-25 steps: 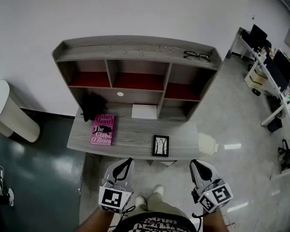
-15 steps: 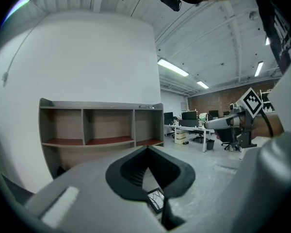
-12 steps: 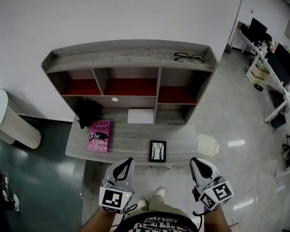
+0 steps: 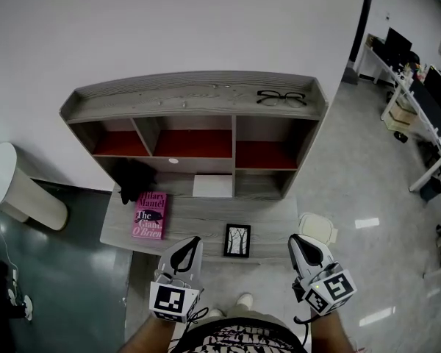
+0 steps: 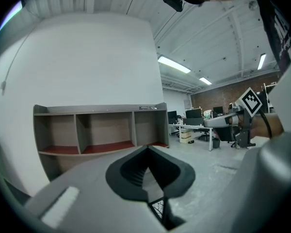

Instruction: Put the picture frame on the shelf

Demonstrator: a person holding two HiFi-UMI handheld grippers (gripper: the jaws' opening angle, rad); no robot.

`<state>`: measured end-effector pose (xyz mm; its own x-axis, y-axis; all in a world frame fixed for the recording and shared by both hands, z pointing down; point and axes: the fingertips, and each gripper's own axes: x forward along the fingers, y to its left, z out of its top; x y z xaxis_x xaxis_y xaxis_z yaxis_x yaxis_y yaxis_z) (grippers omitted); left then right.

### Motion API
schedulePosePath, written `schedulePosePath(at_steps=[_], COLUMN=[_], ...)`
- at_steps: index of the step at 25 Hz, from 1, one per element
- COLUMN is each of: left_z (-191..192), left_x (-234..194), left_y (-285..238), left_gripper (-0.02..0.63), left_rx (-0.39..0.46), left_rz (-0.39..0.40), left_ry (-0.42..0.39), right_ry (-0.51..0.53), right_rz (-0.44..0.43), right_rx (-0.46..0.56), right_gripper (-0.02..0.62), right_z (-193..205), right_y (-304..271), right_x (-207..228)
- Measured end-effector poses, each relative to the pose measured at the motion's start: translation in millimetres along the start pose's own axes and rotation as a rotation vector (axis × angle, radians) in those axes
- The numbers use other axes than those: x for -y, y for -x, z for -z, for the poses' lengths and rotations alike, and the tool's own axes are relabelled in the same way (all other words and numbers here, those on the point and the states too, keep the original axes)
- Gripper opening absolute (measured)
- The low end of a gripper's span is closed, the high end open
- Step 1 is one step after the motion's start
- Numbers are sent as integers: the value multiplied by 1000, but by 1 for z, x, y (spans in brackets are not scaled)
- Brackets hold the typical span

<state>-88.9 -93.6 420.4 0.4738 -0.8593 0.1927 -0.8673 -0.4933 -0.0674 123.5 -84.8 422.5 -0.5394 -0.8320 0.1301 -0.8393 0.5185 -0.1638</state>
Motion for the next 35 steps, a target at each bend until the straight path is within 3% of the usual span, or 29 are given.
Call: schedulePosePath(at_steps=[14, 35], left_z=[9, 61], left_x=[0, -25], left_y=[-17, -106], left_gripper=[2, 2], left_rx=[-29, -158], left_rz=[-84, 38], left_ry=[33, 124], right_ry=[-22, -145], right_rz=[-90, -51], right_rx=[12, -126], right_gripper=[28, 28], right_z=[-7, 52], right_y=[-20, -97], right_x=[33, 71])
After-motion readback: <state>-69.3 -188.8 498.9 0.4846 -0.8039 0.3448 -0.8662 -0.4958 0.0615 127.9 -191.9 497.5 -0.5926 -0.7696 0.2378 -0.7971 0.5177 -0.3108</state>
